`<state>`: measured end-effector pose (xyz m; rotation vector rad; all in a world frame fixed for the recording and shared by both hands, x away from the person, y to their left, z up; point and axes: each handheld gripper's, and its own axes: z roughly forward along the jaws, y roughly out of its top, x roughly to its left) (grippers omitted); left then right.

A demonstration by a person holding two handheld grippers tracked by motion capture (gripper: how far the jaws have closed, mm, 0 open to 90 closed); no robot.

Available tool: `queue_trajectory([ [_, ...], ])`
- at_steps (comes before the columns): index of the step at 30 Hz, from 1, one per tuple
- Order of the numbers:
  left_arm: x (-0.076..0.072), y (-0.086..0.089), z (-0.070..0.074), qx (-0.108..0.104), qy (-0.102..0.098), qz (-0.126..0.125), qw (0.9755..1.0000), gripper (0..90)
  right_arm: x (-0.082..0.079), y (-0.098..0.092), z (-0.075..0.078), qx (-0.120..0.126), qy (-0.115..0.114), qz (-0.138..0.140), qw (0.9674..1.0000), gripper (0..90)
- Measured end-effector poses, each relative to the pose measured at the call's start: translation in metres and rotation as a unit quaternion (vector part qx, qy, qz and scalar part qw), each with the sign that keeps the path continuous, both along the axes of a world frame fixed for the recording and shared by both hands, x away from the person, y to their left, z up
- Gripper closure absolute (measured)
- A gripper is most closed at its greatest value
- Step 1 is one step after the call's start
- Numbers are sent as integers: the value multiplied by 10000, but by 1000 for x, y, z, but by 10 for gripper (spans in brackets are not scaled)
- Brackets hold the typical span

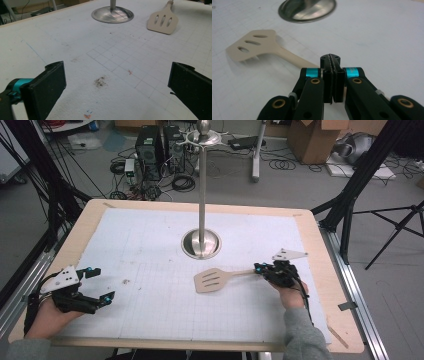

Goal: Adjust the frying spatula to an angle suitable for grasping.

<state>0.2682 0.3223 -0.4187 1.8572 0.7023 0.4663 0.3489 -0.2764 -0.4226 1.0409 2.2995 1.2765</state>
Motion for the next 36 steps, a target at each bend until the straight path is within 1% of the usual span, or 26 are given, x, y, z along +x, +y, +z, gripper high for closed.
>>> queue_trajectory([
  [1,-1,0,0,1,-11,4,10000,20,2,10,1,-33,17,97,9999,899],
  [2,-1,2,0,-12,-10,23,10000,20,5,18,1,-113,-16,186,9998,899],
  [3,-1,2,0,-13,-8,33,10000,20,6,27,2,-219,9,260,9994,899],
  [4,-2,4,0,-14,-4,55,10000,20,7,31,1,-282,28,311,9991,899],
  [5,-2,5,0,-28,-7,73,10000,20,7,35,0,-443,54,372,9983,898],
  [6,-2,6,0,-30,-5,88,10000,20,7,35,0,-417,44,366,9984,898],
  [7,-2,7,0,-33,-10,92,10000,20,7,33,0,-347,79,389,9986,898],
  [10,-1,7,0,-48,-8,93,9999,20,2,28,0,-314,106,428,9985,899],
  [12,0,6,1,-42,-16,63,10000,20,-2,29,-3,-584,249,528,9966,899],
  [13,1,4,1,-43,-27,51,10000,20,-5,30,-7,-708,267,581,9954,899],
  [14,2,4,1,-43,-29,40,10000,20,-7,31,-9,-813,307,603,9944,899],
  [15,2,2,1,-52,-32,24,10000,20,-9,31,-9,-851,316,598,9941,899],
  [16,3,1,1,-49,-23,6,10000,20,-10,30,-7,-785,249,570,9950,899],
  [18,4,-1,-1,-12,2,-22,10000,20,-10,30,-1,-450,25,472,9979,899],
  [19,4,-2,-1,-10,16,-35,10000,20,-7,31,2,-351,-59,390,9986,898],
  [21,4,-2,-1,26,18,-41,10000,20,-3,35,3,-353,-49,345,9988,898],
  [23,3,-2,-1,18,13,-26,10000,20,5,40,0,-482,-32,349,9982,898],
  [25,3,-1,0,0,4,0,10000,20,9,42,-1,-487,-4,332,9983,898],
  [26,3,0,-1,-22,9,14,10000,20,11,42,-2,-501,-30,350,9981,898],
  [28,3,1,-1,-3,7,21,10000,20,12,42,-3,-456,23,355,9983,899],
  [32,3,2,0,-26,-14,6,10000,20,8,38,0,-432,74,449,9980,900],
  [33,4,2,0,-48,-13,10,10000,20,5,37,2,-433,99,462,9979,900],
  [36,7,0,0,-69,-12,-23,10000,20,-3,32,3,-375,71,519,9979,900],
])
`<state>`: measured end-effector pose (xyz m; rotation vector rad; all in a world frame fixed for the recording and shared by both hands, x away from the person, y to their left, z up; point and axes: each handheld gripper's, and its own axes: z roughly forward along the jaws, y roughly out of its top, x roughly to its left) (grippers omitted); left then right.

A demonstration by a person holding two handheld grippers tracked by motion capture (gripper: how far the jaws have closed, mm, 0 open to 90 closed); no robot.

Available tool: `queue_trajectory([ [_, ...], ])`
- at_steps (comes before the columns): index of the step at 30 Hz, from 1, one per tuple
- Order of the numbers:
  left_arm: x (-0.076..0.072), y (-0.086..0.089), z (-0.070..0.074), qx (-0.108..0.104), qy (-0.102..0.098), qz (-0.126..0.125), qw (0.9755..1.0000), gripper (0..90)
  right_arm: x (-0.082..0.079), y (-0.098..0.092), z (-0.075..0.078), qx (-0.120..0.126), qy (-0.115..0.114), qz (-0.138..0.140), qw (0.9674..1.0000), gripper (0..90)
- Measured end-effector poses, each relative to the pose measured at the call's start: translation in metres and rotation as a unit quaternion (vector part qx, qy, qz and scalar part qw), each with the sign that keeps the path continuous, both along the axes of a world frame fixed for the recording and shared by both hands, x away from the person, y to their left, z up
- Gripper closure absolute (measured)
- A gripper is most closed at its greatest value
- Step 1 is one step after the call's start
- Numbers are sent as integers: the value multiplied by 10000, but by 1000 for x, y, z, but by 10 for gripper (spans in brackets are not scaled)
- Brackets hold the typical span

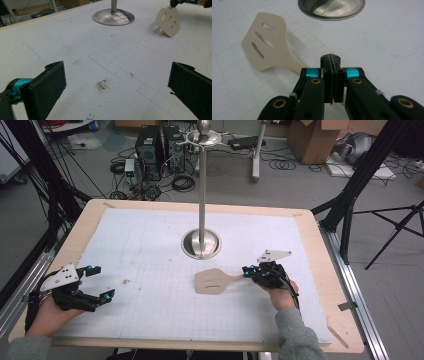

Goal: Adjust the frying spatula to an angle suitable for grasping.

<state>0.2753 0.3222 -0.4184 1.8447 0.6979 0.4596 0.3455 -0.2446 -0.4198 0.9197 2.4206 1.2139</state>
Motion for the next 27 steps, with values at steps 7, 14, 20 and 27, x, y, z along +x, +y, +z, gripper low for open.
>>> queue_trajectory([
  [7,8,-10,0,12,-5,-145,9999,20,-21,-8,1,65,-2,18,10000,900],
  [14,18,-21,1,-11,-1,-302,9995,20,-37,-6,-13,-393,249,253,9986,900],
  [20,22,-24,1,-19,-12,-366,9993,20,-42,-7,-9,-297,194,232,9991,900],
  [27,22,-26,1,-39,-19,-396,9992,20,-44,-45,-5,-39,105,-347,9993,900],
])
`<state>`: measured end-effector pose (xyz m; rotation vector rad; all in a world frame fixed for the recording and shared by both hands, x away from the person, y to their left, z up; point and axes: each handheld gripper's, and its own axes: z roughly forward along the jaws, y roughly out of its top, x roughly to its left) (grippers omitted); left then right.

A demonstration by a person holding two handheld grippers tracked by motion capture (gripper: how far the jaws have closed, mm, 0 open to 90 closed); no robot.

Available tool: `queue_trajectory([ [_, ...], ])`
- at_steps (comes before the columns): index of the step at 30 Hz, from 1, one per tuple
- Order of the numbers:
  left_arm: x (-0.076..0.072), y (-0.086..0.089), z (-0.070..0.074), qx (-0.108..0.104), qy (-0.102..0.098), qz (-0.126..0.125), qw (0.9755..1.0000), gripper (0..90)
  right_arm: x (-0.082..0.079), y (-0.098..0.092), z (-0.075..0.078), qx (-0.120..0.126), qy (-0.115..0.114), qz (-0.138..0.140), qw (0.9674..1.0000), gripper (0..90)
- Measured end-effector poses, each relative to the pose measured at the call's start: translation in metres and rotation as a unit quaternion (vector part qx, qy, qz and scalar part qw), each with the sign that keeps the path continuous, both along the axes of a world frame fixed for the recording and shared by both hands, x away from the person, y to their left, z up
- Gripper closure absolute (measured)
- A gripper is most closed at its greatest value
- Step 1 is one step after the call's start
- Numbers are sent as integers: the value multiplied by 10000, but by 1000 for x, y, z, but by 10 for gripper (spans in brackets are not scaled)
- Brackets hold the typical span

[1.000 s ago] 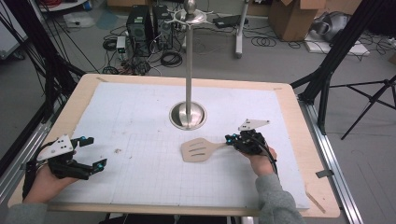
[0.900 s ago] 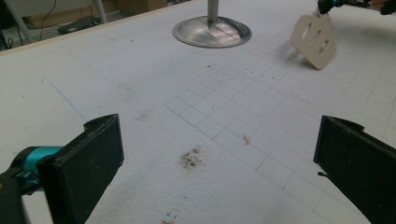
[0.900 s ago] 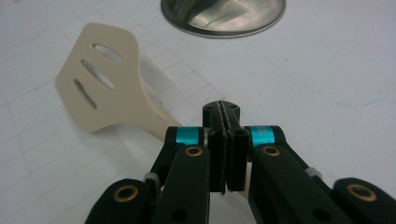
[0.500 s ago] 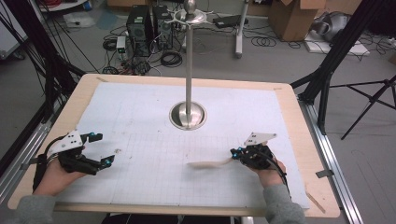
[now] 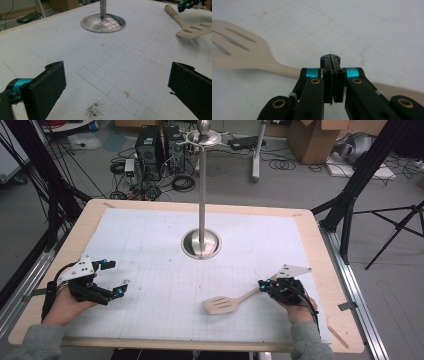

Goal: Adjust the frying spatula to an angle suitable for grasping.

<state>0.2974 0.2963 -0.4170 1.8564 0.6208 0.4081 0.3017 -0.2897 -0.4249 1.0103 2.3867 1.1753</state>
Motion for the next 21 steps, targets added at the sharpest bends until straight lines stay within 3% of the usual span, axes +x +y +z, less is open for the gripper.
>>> queue_trajectory([
  [5,0,1,-2,23,35,13,10000,20,5,-42,-5,91,29,-580,9983,900],
  [9,-1,-1,-2,40,56,4,10000,20,13,-69,-11,115,127,-1013,9947,900],
  [14,-3,0,-3,53,56,30,10000,20,23,-77,-20,-41,283,-1205,9923,899],
  [21,-7,8,-2,44,56,125,9999,20,32,-75,-22,-39,164,-1140,9933,899],
])
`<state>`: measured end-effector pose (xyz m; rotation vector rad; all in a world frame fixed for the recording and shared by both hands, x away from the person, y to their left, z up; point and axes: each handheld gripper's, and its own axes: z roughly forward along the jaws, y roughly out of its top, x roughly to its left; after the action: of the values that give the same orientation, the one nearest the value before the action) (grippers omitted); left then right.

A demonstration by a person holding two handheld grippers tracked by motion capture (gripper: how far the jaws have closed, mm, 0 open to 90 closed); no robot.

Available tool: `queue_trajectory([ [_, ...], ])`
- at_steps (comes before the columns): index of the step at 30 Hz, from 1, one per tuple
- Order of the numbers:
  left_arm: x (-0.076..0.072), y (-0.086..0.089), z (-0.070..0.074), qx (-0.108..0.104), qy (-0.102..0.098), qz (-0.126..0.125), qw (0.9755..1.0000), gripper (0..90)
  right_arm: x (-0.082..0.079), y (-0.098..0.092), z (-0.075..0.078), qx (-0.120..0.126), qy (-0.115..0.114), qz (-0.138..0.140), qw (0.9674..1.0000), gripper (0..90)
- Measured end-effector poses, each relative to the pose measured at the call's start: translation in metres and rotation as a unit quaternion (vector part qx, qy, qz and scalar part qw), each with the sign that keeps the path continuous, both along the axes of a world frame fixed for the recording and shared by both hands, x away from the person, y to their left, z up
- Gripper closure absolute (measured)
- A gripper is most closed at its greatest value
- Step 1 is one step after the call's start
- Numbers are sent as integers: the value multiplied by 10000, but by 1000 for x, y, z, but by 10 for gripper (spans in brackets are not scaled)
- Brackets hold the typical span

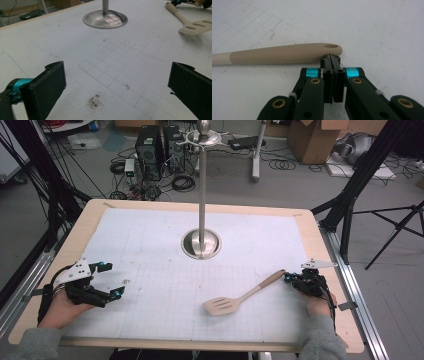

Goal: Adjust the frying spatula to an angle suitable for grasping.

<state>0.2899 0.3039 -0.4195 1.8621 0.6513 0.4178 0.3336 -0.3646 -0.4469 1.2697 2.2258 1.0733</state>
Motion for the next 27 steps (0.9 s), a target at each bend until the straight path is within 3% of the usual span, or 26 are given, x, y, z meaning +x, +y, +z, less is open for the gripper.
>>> queue_trajectory([
  [18,-12,13,-1,48,-7,206,9998,20,25,18,0,-84,-66,1,9999,898],
  [20,-12,14,0,11,-18,221,9998,20,23,19,3,-33,-131,-79,9999,898],
  [22,-12,14,0,17,-21,212,9998,20,18,18,11,256,-311,-71,9992,898],
  [24,-11,13,-1,39,-9,183,9998,20,12,24,18,341,-452,197,9982,898],
  [27,-9,10,0,52,-13,151,9999,20,6,45,21,400,-324,776,9957,897],
])
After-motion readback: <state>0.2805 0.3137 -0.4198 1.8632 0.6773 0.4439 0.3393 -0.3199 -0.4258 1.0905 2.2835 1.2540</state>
